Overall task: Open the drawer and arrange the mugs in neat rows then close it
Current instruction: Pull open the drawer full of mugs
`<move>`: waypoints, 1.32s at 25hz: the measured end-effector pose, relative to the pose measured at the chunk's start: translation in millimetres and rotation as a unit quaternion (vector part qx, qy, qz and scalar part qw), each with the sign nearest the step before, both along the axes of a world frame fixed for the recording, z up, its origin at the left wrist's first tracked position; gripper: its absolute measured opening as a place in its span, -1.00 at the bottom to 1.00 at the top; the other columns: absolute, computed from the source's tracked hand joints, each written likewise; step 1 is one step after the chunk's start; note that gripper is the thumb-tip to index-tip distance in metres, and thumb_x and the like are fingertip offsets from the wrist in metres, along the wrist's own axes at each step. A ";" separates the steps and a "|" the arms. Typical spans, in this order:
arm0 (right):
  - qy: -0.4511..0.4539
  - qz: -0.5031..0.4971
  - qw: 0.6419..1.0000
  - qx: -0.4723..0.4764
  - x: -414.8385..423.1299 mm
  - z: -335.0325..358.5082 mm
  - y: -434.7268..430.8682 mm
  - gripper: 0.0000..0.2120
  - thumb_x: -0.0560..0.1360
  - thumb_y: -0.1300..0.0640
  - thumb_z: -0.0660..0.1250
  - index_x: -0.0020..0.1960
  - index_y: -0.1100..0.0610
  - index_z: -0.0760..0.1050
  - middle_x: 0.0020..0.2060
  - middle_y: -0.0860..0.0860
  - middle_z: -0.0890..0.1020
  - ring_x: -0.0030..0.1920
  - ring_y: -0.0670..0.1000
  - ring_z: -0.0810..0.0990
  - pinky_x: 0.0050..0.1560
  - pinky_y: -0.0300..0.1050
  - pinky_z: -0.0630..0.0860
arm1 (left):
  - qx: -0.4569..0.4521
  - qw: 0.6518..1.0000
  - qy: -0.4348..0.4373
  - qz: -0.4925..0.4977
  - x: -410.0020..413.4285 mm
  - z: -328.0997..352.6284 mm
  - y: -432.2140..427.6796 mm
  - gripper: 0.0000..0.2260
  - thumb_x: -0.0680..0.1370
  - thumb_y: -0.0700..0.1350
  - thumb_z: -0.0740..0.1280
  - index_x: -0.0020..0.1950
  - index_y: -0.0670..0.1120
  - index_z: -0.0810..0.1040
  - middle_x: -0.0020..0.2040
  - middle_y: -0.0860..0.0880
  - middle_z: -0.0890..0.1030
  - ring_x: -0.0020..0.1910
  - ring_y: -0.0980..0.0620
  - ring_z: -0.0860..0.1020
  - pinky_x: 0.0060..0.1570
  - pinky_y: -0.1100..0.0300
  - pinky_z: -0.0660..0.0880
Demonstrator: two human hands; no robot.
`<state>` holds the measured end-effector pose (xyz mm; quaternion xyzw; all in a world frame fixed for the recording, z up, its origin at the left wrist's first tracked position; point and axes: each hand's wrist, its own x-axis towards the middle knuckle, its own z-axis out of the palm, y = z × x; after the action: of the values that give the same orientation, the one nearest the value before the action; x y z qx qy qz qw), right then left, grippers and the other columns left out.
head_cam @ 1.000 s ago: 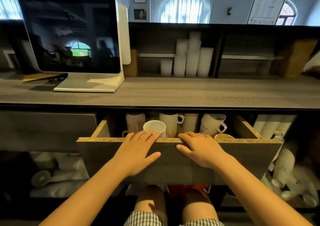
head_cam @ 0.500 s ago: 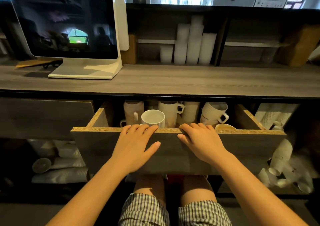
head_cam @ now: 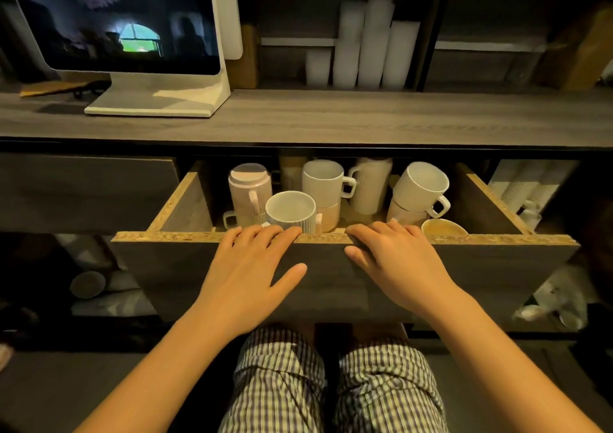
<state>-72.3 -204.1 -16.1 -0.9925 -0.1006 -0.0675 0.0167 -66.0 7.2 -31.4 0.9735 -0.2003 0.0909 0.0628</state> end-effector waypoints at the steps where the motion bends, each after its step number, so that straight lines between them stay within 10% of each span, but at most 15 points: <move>1: 0.002 0.000 1.000 0.002 -5.9 0.0 0.3 -0.61 0.58 -0.16 -0.02 0.30 -0.05 0.35 0.20 -0.03 0.55 0.23 0.05 0.46 0.24 0.00 0.31 | 0.000 1.000 0.004 0.000 -5.1 -0.9 0.8 -0.29 0.38 0.32 -0.31 0.50 0.16 0.06 0.48 0.10 0.25 0.46 0.07 0.17 0.43 0.07 0.01; 26: 0.036 0.041 0.998 0.041 -119.5 9.9 8.6 -0.40 0.40 -0.31 -0.17 0.30 -0.21 0.39 0.20 -0.19 0.55 0.23 -0.10 0.45 0.32 -0.09 0.25 | -0.002 0.993 0.088 -0.076 -115.9 13.7 28.8 -0.35 0.37 0.32 -0.34 0.47 0.30 -0.04 0.46 0.28 0.18 0.41 0.26 0.12 0.38 0.21 0.03; 33: 0.040 0.075 0.994 0.075 -78.8 30.5 14.8 -0.64 0.52 -0.19 0.10 0.23 -0.17 0.48 0.12 -0.16 0.62 0.03 -0.13 0.59 -0.02 -0.24 0.49 | -0.023 0.989 0.112 -0.095 -81.5 37.8 33.6 -0.54 0.55 0.26 -0.08 0.44 0.26 0.15 0.45 0.27 0.21 0.42 0.26 0.14 0.37 0.23 0.07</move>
<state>-151.1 -189.3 14.4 -0.9800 -0.1684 -0.0339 0.1005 -147.5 40.8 6.4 0.9523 -0.2815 -0.0205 0.1161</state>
